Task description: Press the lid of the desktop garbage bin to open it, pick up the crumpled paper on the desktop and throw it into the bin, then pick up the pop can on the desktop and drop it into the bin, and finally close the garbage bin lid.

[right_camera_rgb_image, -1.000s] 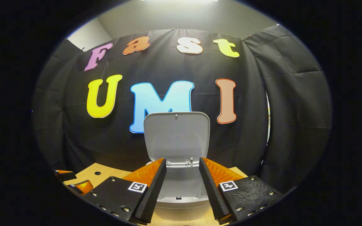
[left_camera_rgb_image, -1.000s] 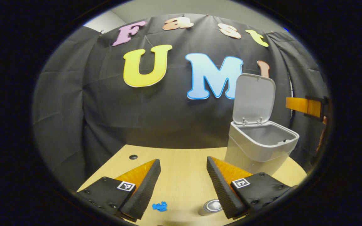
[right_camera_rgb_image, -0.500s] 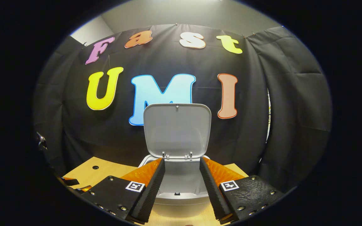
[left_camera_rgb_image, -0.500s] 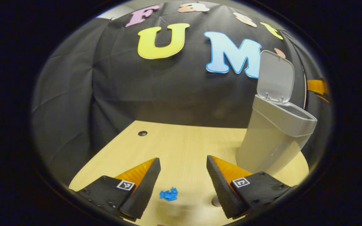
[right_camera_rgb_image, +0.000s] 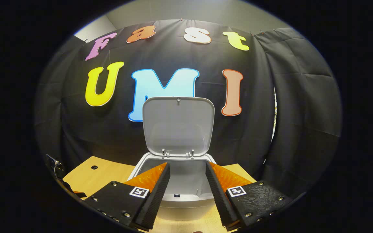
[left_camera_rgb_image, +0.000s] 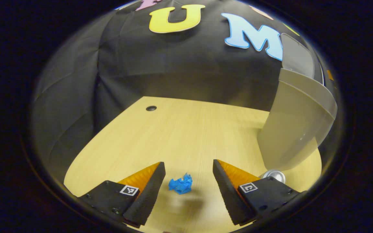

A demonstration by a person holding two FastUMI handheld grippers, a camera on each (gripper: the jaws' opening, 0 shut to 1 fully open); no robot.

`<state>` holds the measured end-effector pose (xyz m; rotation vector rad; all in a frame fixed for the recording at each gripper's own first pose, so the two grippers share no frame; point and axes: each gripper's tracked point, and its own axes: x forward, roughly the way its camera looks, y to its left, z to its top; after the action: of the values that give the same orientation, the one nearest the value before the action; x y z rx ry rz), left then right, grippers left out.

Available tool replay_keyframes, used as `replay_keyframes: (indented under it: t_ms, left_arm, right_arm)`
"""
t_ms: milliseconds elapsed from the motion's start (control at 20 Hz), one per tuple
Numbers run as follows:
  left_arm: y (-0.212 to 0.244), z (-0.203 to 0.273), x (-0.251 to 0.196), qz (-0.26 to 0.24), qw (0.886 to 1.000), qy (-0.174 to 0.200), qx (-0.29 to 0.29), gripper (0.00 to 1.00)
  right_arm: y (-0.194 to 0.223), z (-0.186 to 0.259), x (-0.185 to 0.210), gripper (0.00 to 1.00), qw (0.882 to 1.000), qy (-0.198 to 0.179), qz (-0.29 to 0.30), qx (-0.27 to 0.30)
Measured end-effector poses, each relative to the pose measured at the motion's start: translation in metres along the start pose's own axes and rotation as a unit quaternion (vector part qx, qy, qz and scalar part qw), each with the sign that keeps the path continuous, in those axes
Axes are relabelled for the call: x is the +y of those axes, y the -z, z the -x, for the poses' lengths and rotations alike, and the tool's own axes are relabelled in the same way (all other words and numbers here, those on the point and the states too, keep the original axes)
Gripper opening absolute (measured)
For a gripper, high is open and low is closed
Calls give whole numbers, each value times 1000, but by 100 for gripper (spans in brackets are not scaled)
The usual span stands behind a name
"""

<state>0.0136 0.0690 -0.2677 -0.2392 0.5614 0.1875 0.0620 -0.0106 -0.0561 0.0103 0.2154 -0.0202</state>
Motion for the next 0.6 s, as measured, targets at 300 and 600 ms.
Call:
replay_keyframes:
  t_ms: [300, 600]
  left_arm:
    - [40, -24, 13, 9, 999, -11, 46, 97]
    - [61, -48, 28, 10, 997, -11, 81, 100]
  right_arm:
    - [9, -2, 1, 73, 1000, 0, 6, 16]
    - [15, -3, 1, 73, 1000, 1, 7, 28]
